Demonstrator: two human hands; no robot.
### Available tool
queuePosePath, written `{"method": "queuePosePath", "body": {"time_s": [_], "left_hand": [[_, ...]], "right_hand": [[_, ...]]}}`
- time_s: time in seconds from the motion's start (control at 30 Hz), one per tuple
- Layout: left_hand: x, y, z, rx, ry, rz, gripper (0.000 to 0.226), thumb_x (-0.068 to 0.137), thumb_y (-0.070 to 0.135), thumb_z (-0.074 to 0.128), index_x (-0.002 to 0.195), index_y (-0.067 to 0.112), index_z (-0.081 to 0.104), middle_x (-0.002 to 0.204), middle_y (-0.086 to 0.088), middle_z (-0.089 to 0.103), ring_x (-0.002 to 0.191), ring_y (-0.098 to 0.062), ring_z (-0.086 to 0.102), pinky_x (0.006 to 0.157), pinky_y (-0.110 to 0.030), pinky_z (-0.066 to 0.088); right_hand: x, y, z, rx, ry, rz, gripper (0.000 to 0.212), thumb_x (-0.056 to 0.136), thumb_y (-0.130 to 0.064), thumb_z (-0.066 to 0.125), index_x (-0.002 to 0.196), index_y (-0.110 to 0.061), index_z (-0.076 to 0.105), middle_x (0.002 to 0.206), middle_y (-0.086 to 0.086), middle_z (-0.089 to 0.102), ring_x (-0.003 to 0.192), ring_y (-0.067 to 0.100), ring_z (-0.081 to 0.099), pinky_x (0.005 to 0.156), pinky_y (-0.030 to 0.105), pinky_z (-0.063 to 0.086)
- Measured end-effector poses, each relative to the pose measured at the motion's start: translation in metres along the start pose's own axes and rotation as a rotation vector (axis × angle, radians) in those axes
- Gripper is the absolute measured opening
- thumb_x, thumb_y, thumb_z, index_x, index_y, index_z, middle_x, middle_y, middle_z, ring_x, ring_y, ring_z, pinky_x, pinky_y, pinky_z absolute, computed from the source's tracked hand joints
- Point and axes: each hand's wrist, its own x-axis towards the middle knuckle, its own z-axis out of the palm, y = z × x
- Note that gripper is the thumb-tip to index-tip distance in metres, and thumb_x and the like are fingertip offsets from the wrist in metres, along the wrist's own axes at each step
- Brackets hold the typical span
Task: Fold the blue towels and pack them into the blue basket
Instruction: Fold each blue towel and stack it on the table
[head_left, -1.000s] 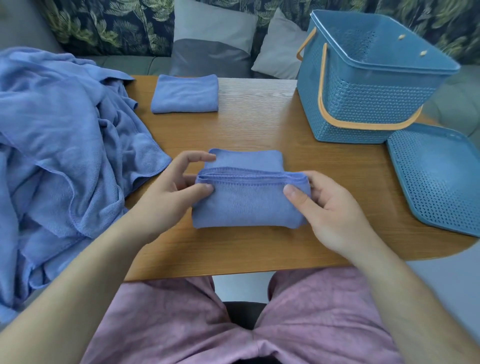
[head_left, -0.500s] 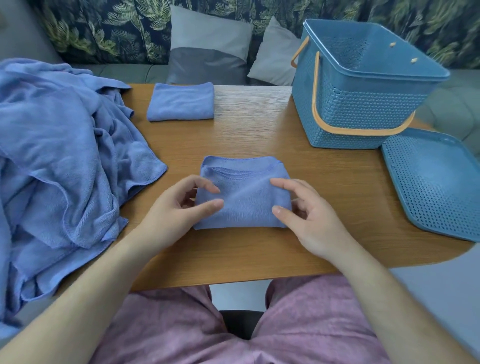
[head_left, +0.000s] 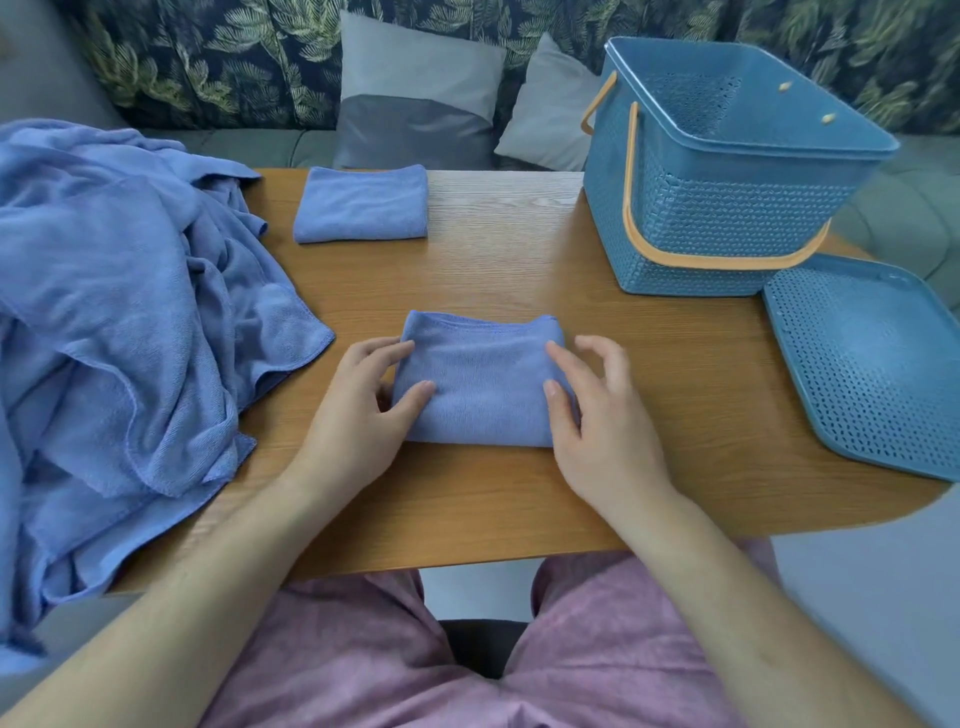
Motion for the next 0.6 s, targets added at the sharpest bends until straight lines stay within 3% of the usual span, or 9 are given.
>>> {"method": "queuePosePath", "body": {"time_s": [0.07, 0.13, 0.23, 0.37, 0.5, 0.6], "left_hand": [[-0.005, 0.001, 0.005, 0.156, 0.096, 0.039, 0.043, 0.094, 0.036, 0.067, 0.132, 0.017, 0.061, 0.146, 0.000, 0.042, 0.115, -0.011, 0.056, 0.107, -0.030, 0.042], [-0.012, 0.009, 0.006, 0.359, 0.153, 0.179, 0.046, 0.095, 0.044, 0.060, 0.135, 0.023, 0.059, 0.154, 0.003, 0.037, 0.133, -0.017, 0.044, 0.110, -0.034, 0.031], [-0.016, 0.015, 0.009, 0.464, -0.011, 0.365, 0.052, 0.099, 0.052, 0.043, 0.147, 0.031, 0.050, 0.161, 0.012, 0.034, 0.149, -0.011, 0.029, 0.116, -0.035, 0.024], [-0.012, 0.003, 0.012, 0.531, -0.167, 0.267, 0.061, 0.098, 0.066, 0.026, 0.153, 0.041, 0.036, 0.165, 0.016, 0.020, 0.153, -0.003, 0.010, 0.126, -0.039, 0.013], [-0.009, 0.001, 0.010, 0.533, -0.202, 0.257, 0.071, 0.094, 0.073, 0.025, 0.156, 0.039, 0.030, 0.166, 0.014, 0.012, 0.154, -0.003, 0.002, 0.127, -0.039, 0.008], [-0.006, 0.000, 0.012, 0.529, -0.213, 0.248, 0.076, 0.091, 0.077, 0.026, 0.157, 0.039, 0.027, 0.167, 0.013, 0.010, 0.154, -0.004, -0.001, 0.127, -0.039, 0.005]], "right_hand": [[-0.005, -0.007, -0.002, -0.203, 0.081, -0.137, 0.037, 0.103, -0.027, 0.051, 0.138, -0.018, 0.061, 0.151, 0.009, 0.042, 0.121, 0.032, 0.052, 0.100, 0.047, 0.047], [-0.007, -0.014, -0.004, -0.263, 0.070, -0.245, 0.040, 0.104, -0.033, 0.047, 0.140, -0.021, 0.059, 0.157, 0.004, 0.042, 0.139, 0.030, 0.043, 0.107, 0.044, 0.039], [-0.010, -0.015, 0.003, -0.308, -0.100, -0.266, 0.048, 0.106, -0.042, 0.037, 0.149, -0.027, 0.049, 0.163, -0.004, 0.035, 0.152, 0.019, 0.027, 0.119, 0.043, 0.028], [-0.011, -0.007, 0.009, -0.344, -0.256, -0.065, 0.064, 0.103, -0.056, 0.018, 0.159, -0.027, 0.031, 0.168, -0.007, 0.019, 0.155, 0.007, 0.011, 0.125, 0.044, 0.019], [-0.011, -0.010, 0.006, -0.347, -0.330, -0.041, 0.070, 0.101, -0.060, 0.016, 0.162, -0.026, 0.020, 0.170, -0.006, 0.006, 0.156, 0.007, 0.000, 0.127, 0.041, 0.013], [-0.015, -0.011, 0.005, -0.347, -0.220, -0.131, 0.063, 0.100, -0.059, 0.035, 0.156, -0.031, 0.037, 0.169, 0.001, 0.018, 0.157, 0.020, 0.010, 0.124, 0.045, 0.019]]}}
